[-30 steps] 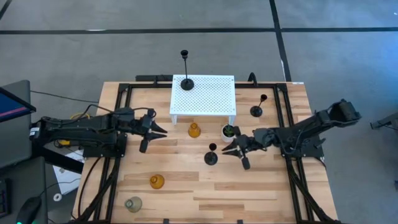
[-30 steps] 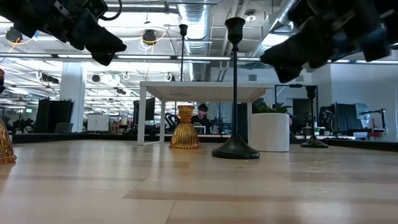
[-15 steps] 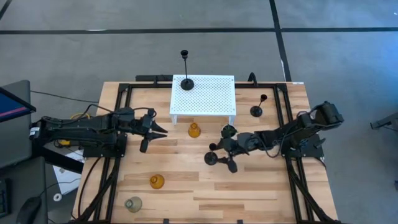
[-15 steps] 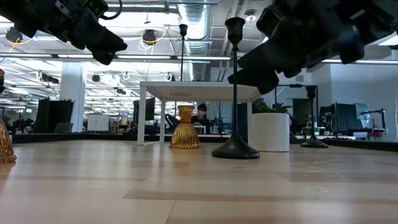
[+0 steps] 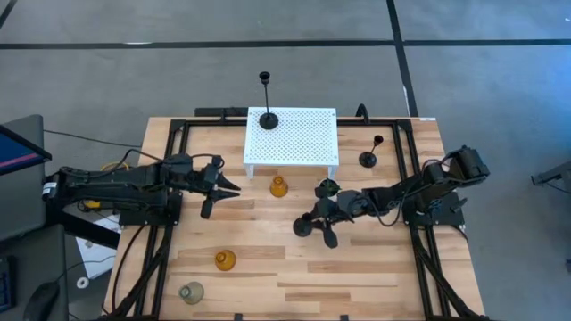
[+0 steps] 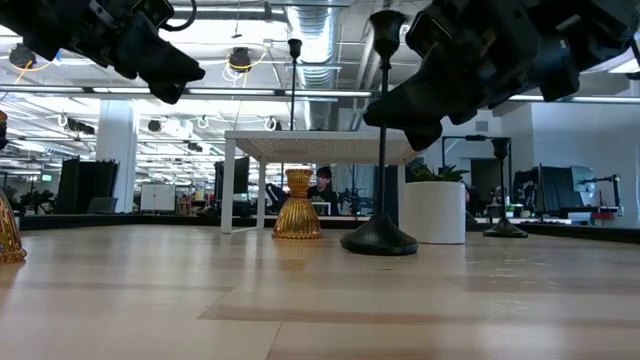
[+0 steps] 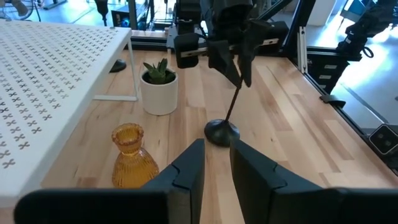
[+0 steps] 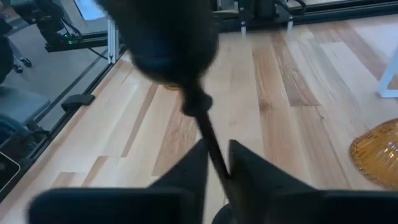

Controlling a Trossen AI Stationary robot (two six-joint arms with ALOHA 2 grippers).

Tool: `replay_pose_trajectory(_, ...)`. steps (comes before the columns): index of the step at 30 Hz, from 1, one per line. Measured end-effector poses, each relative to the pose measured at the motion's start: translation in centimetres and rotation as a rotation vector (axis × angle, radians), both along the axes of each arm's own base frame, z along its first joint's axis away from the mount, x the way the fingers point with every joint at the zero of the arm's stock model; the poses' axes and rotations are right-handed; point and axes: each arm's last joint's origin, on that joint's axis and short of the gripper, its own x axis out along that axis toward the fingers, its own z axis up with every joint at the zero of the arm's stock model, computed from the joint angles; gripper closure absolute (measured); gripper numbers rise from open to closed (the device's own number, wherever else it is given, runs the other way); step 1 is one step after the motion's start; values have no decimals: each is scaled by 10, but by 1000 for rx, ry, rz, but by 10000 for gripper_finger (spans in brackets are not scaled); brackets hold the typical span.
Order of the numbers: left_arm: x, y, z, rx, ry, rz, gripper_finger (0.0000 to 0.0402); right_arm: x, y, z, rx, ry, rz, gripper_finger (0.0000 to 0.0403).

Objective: Pick & Place candle stick holders
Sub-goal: Put the bottom black candle holder on the shelf

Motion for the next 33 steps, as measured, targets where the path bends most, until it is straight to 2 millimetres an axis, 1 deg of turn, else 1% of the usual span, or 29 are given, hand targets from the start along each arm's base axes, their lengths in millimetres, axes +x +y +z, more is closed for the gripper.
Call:
replay_pose_trajectory(2, 0, 0, 0, -18, 2, 2, 325, 0, 0, 0, 3, -1, -2, 388)
replay_pose_trajectory(3, 0, 0, 0, -24, 2, 3, 325, 0, 0, 0, -1, -2, -6, 392)
replay_pose_trajectory(6, 0, 0, 0, -43, 4, 6, 325, 2, -1, 2, 41, 9, -27, 388)
replay_pose_trajectory(8, 0, 0, 0, -50, 4, 7, 325, 3, -3, 9, 70, 14, -34, 392)
replay_pose_trajectory(13, 0, 0, 1, -50, -4, 6, 325, 9, -3, 45, 50, 55, -39, 394)
replay_pose_trajectory(16, 0, 0, 1, -49, -6, 6, 325, 8, -5, 78, 0, 17, -19, 398)
replay_pose_trajectory(19, 0, 0, 2, -49, -11, 6, 325, 3, -11, 108, -46, -30, -16, 398)
replay_pose_trajectory(22, 0, 0, 1, -47, -10, 6, 325, -3, -25, 137, -76, -86, -25, 400)
replay_pose_trajectory(25, 0, 0, 2, -46, -12, 6, 325, -6, -44, 159, -93, -123, -52, 400)
replay_pose_trajectory(30, 0, 0, 2, -45, -19, 6, 325, -1, -87, 179, -117, -129, -86, 401)
replay_pose_trajectory(33, 0, 0, 3, -44, -24, 6, 325, 5, -115, 182, -128, -125, -92, 402)
